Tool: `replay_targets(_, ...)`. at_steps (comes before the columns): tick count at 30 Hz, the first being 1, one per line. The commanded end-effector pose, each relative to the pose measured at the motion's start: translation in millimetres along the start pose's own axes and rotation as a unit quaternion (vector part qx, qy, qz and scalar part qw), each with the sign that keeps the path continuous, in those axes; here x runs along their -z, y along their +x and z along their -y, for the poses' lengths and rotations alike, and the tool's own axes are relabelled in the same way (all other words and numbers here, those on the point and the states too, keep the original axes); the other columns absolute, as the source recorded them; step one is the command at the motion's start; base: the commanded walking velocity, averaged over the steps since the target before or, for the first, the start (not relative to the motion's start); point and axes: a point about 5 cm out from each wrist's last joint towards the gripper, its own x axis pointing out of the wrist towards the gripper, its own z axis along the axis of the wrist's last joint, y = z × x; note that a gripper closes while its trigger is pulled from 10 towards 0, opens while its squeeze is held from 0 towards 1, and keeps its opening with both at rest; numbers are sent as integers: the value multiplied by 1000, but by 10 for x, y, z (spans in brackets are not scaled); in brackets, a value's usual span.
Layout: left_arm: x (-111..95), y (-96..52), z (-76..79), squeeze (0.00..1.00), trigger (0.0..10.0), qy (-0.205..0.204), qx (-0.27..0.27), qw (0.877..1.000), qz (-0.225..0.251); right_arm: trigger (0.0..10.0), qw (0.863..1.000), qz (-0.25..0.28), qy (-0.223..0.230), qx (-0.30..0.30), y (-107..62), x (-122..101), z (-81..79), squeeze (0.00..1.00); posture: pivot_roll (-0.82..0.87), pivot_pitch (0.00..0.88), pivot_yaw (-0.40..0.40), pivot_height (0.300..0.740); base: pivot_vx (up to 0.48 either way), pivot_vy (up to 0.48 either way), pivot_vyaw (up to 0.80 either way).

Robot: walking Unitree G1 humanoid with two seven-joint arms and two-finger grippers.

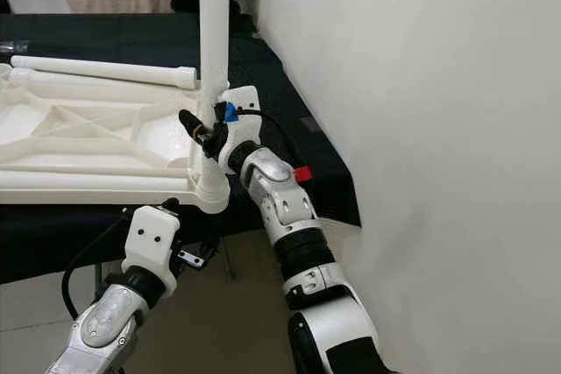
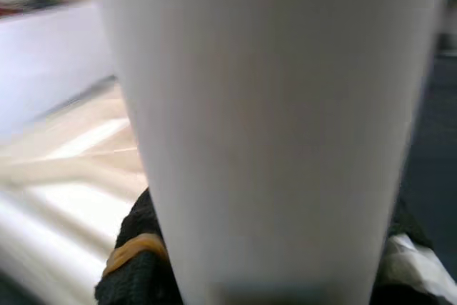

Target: Building children table

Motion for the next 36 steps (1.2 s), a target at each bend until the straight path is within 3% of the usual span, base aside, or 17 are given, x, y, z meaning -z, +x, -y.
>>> replay_targets(1,19,-13,8,0,10000,0,1,1000,-2,0,991,-36,7,128,-86,159,345,0,79,96,-120,740,0,0,0)
replay_targets(2,18,-12,5,0,10000,0,1,1000,-2,0,980,-33,-11,197,-121,125,462,0,81,97,-121,740,0,0,0)
replay_targets(3,18,-12,5,0,10000,0,1,1000,-2,0,980,-33,-11,197,-121,125,462,0,81,97,-121,740,0,0,0)
replay_targets(4,16,-11,7,0,10000,0,1,1000,-1,0,955,-22,-15,296,-198,57,616,0,77,96,-120,740,0,0,0)
replay_targets(5,15,-10,10,0,10000,0,1,1000,-1,0,947,-18,-10,321,-223,38,651,0,77,96,-120,740,0,0,0)
replay_targets(10,14,-6,20,0,10000,0,2,1000,-1,0,938,-15,-7,345,-241,12,657,0,78,94,-122,740,0,0,0)
replay_targets(11,14,-7,21,0,10000,-1,2,1000,-1,6392,943,-18,-4,333,-218,22,626,0,80,94,-122,740,0,0,0)
replay_targets(12,14,-7,21,0,10000,-1,2,1000,-1,6392,943,-18,-4,333,-218,22,626,0,80,94,-122,740,0,0,0)
replay_targets(13,15,-10,22,0,10000,-1,2,1000,-1,10000,952,-15,1,307,-179,21,564,0,79,92,-120,740,0,0,0)
replay_targets(17,18,-14,22,0,10000,-1,3,1000,-2,10000,964,-3,11,267,-125,8,460,0,79,92,-120,740,0,0,0)
replay_targets(18,20,-15,21,0,10000,-1,3,1000,-2,10000,967,6,10,255,-112,-4,418,1000,77,87,-116,740,0,0,0)
replay_targets(23,19,-10,26,0,10000,0,4,1000,-1,10000,970,16,19,241,-97,-10,351,1000,76,85,-117,740,0,0,0)
replay_targets(24,16,-8,30,0,10000,-1,5,1000,-1,10000,977,24,32,210,-81,-24,286,0,78,81,-116,740,0,0,0)
replay_targets(25,16,-8,30,0,10000,-1,5,1000,-1,10000,977,24,32,210,-81,-24,286,0,78,81,-116,740,0,0,0)
replay_targets(27,14,-8,38,0,10000,-1,7,1000,0,10000,993,26,75,87,-56,-21,75,0,77,76,-114,740,0,0,0)
replay_targets(29,14,-8,39,0,10000,-1,8,1000,0,10000,995,26,93,11,-66,-24,-41,0,77,76,-114,740,0,0,0)
replay_targets(36,6,1,36,0,10000,-1,8,1000,2,10000,982,20,75,-170,-150,-51,-267,0,75,81,-117,740,0,0,0)
